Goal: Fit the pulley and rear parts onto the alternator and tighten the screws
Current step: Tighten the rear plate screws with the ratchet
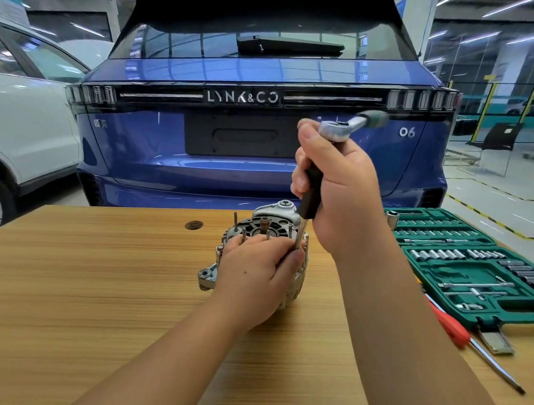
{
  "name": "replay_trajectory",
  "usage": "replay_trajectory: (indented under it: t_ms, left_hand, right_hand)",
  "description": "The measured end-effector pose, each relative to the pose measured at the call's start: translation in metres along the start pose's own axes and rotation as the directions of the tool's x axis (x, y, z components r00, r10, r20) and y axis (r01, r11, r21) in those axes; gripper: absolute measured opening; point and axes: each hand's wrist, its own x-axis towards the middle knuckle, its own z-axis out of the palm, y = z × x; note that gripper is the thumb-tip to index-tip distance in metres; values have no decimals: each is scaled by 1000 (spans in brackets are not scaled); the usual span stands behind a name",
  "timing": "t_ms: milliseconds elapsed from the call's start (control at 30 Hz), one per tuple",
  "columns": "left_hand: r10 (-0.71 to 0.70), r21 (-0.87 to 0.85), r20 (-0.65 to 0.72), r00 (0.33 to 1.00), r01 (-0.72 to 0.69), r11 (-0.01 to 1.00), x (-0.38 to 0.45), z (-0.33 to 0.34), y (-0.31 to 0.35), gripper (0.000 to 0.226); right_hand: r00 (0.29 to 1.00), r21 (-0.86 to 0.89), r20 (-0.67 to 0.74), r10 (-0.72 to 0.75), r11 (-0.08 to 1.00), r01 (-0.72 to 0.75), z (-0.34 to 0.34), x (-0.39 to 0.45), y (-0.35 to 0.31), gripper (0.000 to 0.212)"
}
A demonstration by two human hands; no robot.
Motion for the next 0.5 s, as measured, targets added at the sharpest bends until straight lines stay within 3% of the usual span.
replay_trajectory:
  t_ms: [100, 233, 400, 500]
  left_hand:
    - [-6, -10, -7, 1000, 6, 1000, 0, 1, 0, 35]
    - [-9, -31, -10, 1000, 9, 999, -1, 0, 1, 25]
    - [-14, -97, -23, 1000, 12, 995, -2, -2, 2, 33]
    - [-31, -95, -24, 999, 28, 995, -3, -1, 3, 38]
  right_hand:
    - [993, 32, 77, -89, 996, 87, 3, -3, 3, 26]
    - [963, -64, 93, -251, 964, 257, 12, -5, 9, 35]
    - [980, 66, 142, -142, 989, 134, 7, -3, 12, 53]
    - [977, 244, 213, -23, 969, -30, 4, -2, 8, 41]
